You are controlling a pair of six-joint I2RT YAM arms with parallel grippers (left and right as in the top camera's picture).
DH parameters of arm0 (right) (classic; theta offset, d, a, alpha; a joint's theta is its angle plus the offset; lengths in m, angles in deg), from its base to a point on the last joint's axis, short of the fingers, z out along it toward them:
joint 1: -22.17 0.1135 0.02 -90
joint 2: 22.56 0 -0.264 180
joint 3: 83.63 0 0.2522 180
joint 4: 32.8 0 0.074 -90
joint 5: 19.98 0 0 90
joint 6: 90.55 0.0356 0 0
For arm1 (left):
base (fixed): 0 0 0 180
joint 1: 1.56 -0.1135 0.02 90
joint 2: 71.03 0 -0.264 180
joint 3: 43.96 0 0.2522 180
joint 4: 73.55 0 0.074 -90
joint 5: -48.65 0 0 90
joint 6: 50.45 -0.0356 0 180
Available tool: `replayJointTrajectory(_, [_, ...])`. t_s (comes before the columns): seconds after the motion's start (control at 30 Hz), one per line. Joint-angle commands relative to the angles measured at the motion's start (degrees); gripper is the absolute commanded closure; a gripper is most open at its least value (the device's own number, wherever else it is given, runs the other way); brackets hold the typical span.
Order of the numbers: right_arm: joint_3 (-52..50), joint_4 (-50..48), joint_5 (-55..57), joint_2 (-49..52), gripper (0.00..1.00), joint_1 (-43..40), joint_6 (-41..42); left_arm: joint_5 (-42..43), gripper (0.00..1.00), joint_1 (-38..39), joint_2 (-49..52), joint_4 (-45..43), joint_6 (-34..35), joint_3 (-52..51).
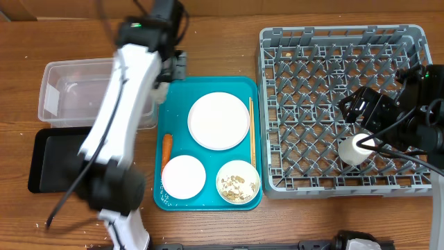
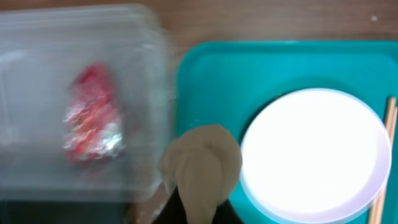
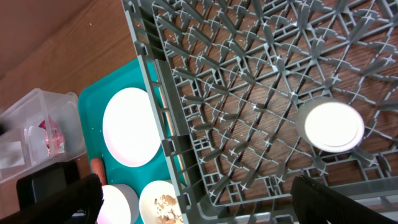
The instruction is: Sort waste into correct bins and load items into the dishwasher
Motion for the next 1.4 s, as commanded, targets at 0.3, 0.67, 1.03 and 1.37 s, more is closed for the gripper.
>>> replayJointTrajectory(0.3, [0.4,1.4,-0.3,-0.1,0.00,0.3,-0.4,3.3,0.96,-18.6,-3.3,6.2,10.1,-11.5])
replayJointTrajectory(0.67, [0.4,2.0,-0.3,-0.1,0.00,0.3,-1.7,19.1,0.12,-21.3,-8.8,9.8,-2.1,-8.7])
replayJointTrajectory(1.03, [0.4,1.9,-0.3,-0.1,0.00,0.3,-1.7,9.2,0.00,-0.7,-24.7,11.2,0.8,-13.5])
replayJointTrajectory(1.37, [0.4,1.6,-0.3,0.0,0.00,0.3,-1.7,17.4,0.00,15.0,-25.8,-7.3,-1.0,-39.0])
